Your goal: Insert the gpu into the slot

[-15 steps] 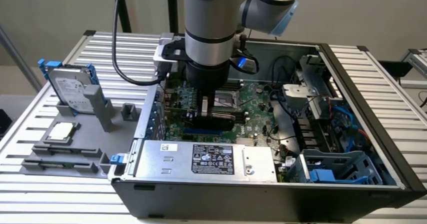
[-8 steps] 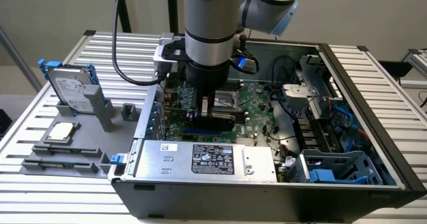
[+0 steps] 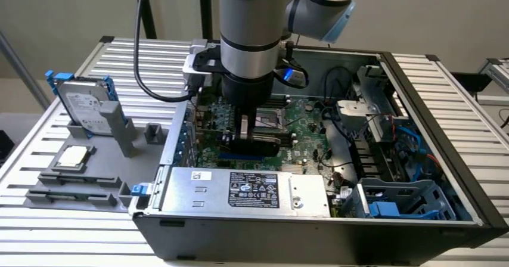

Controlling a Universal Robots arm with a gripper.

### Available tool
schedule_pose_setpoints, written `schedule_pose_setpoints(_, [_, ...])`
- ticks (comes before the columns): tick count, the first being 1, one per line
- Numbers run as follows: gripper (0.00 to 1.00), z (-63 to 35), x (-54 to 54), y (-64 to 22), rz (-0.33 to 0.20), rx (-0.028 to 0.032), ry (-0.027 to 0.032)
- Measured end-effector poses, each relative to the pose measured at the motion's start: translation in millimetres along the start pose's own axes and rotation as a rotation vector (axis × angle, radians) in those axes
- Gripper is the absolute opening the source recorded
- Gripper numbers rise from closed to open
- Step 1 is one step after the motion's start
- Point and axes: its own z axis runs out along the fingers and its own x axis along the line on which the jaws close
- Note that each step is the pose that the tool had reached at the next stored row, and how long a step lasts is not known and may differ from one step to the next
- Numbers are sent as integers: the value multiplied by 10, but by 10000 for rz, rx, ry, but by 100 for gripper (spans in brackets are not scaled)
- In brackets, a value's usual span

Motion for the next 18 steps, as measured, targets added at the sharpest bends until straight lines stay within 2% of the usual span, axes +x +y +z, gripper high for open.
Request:
schedule_pose_setpoints(5, [26,3,3,1,-5,28,-2])
schedule_pose_setpoints(13, [26,16,5,14,-14,160,-7])
schedule_pose_setpoints(18, [26,33,5,17,-18,165,-8])
